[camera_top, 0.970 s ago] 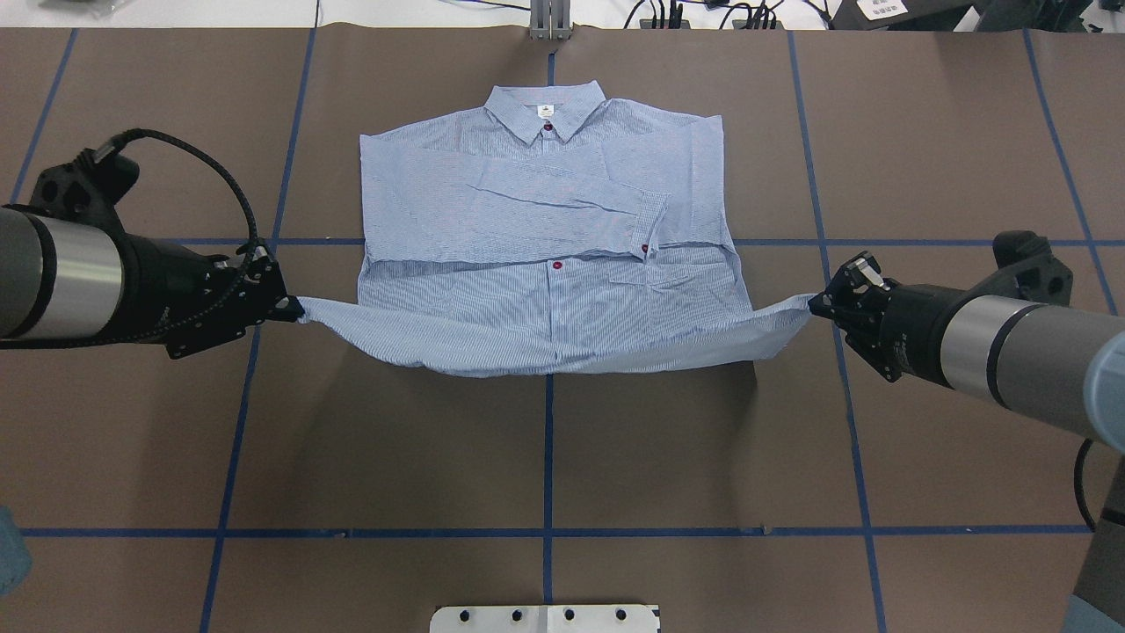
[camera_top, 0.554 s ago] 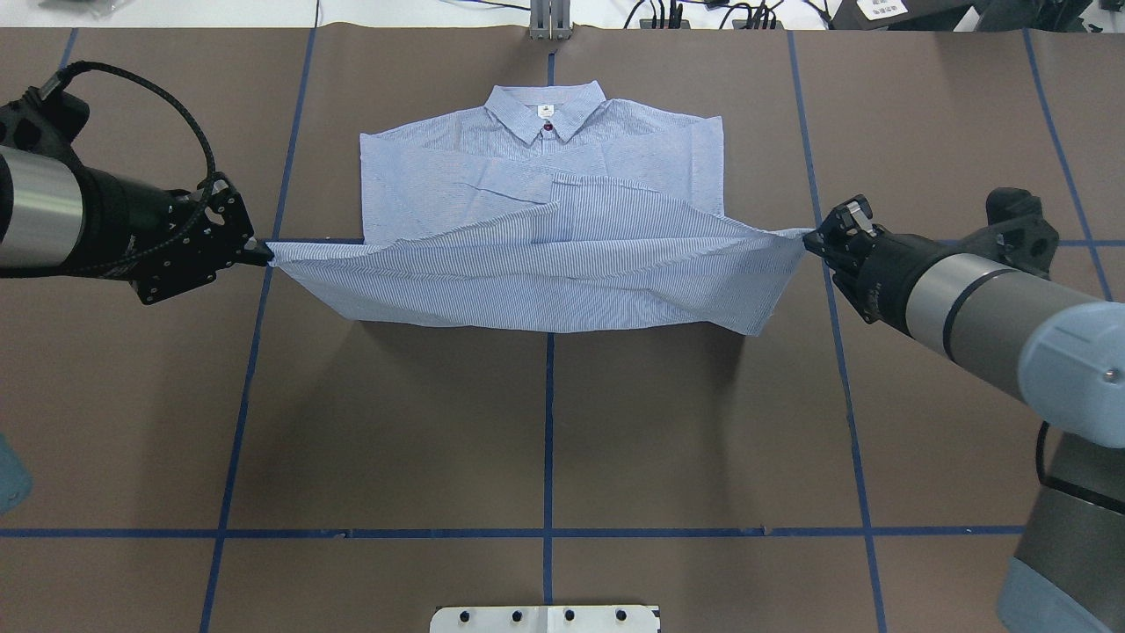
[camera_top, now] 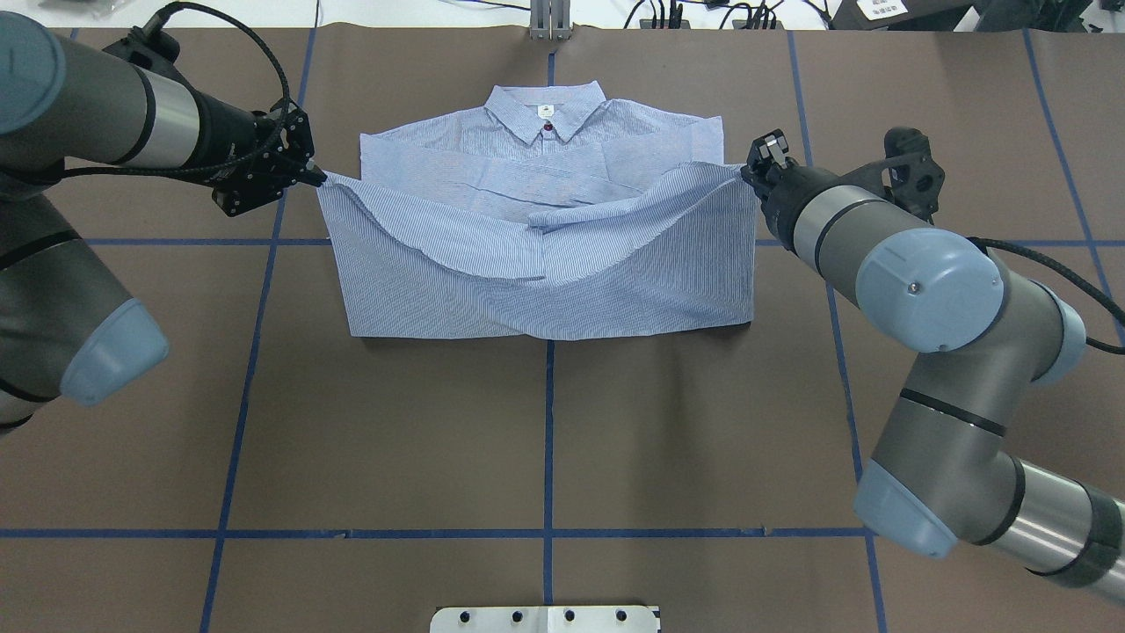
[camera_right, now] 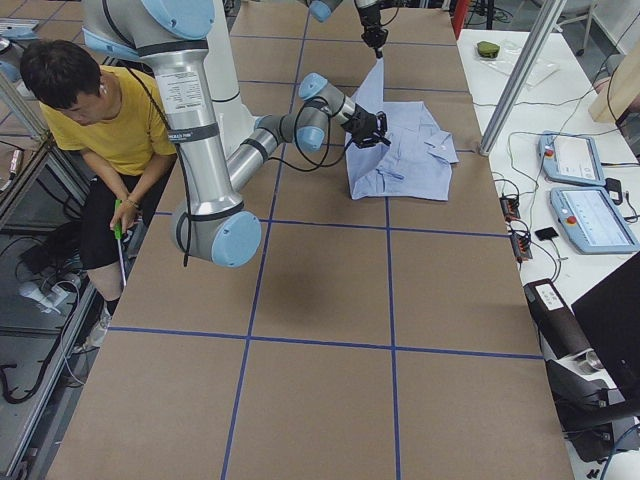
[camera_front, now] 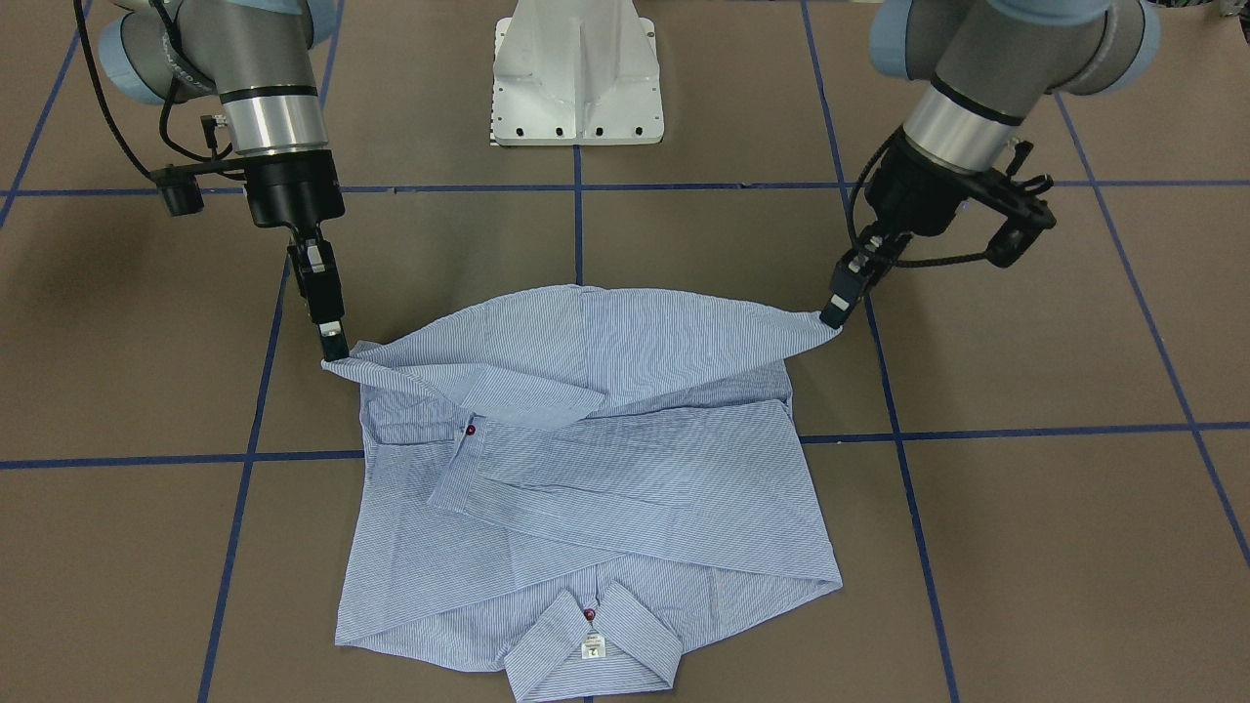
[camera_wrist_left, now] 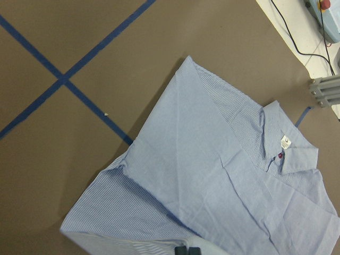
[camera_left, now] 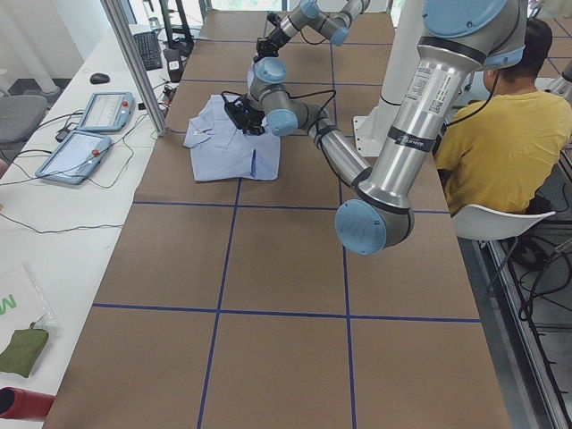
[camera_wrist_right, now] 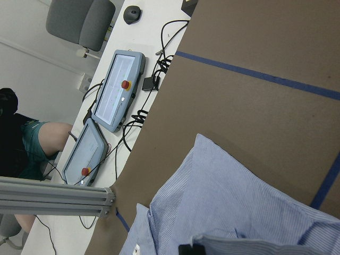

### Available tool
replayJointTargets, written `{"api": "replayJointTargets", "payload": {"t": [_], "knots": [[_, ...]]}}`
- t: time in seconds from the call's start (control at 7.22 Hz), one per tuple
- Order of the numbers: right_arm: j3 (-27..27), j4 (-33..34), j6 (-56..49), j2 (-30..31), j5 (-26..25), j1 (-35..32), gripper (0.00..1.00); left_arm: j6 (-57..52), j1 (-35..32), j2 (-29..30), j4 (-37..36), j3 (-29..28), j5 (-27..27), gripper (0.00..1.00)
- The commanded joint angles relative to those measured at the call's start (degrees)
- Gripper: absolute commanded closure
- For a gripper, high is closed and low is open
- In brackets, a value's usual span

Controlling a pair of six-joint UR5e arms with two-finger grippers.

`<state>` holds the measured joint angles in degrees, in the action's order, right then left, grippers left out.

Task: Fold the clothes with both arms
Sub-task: 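Fold the hem up over the shirt toward the collar with both grippers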

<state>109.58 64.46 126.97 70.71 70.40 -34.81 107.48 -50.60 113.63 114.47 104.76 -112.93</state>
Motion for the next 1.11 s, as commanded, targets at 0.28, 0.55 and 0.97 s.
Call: {"api": "replayJointTargets", "payload": {"t": [0.28, 0.55, 0.97], "knots": [[-20.85, -0.65, -10.06, -10.92, 2.36, -5.01, 1.0, -0.08, -1.61, 9.74, 16.09, -24.37, 0.6, 1.0], [-30.86, -3.87, -12.43, -15.57, 6.3, -6.4, 1.0, 0.01, -1.43, 14.22, 21.74, -35.54, 5.15, 1.0], [-41.34, -8.38, -14.82, -22.42, 11.59, -7.2, 1.0, -0.52, -0.73, 16.53, 28.16, -44.98, 5.52, 0.86]]}}
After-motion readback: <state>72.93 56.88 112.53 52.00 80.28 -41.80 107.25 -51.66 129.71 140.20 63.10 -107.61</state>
